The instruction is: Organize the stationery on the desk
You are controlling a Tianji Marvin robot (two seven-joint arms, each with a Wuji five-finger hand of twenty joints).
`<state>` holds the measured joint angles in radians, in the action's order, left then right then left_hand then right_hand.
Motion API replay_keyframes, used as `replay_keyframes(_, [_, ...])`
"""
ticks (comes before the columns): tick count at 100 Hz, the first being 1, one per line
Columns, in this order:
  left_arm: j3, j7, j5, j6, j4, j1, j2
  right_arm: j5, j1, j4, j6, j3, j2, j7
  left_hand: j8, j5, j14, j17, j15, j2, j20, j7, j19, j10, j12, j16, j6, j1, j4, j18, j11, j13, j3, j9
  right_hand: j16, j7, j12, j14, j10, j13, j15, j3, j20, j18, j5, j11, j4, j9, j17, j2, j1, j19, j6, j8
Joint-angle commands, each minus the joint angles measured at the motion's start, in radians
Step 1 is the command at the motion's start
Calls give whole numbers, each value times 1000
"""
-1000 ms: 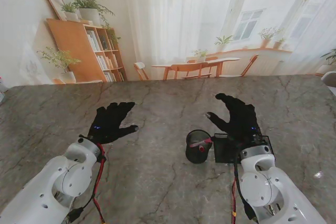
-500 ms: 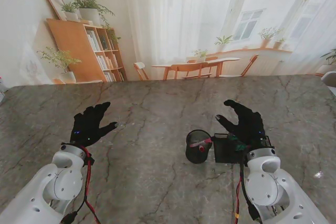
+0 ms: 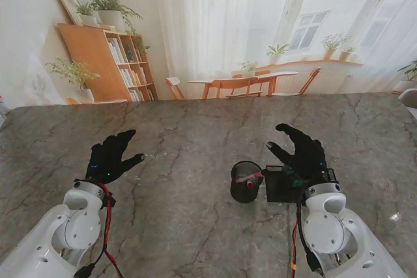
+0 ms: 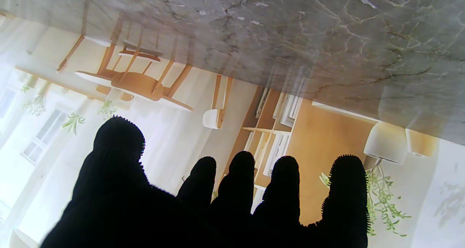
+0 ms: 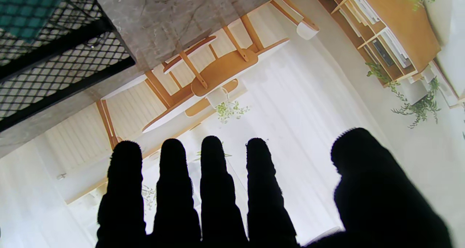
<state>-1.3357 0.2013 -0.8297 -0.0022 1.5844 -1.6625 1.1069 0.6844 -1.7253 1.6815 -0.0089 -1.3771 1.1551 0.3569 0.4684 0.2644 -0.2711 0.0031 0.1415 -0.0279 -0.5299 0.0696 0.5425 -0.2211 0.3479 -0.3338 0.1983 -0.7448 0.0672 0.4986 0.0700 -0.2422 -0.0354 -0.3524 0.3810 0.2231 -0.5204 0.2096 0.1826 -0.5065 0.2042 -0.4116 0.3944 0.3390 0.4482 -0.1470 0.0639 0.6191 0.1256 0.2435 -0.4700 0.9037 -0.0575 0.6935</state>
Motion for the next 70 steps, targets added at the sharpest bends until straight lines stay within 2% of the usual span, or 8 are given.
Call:
replay_keyframes(1, [1,4,5,-7,2,-5,3,-4,2,-5,-6,3,2,-16,5,7,19,-4,-21,65,-25,1,-1,14,-15,6,-26,-26,-99,-27,-8,-13,0,-5,14,-3,1,-22,-18,-3,-20,15,21,-17,-24,-7,-31,-6,1,-30,-11,0,23,-18])
replay_keyframes(70, [2,17,11,-39,6,-8,5,-14,7,-8,-6,11,5,-9,7,11,21,2,-21,75,-39,3,-2,13,-16,4,-26,-25,-99,-27,-8,-16,0,-1,18,1,-1,-23,-14,-1,-22,21,36,-16,-22,-8,-32,-2,-2,-38,-12,-6,12,-22])
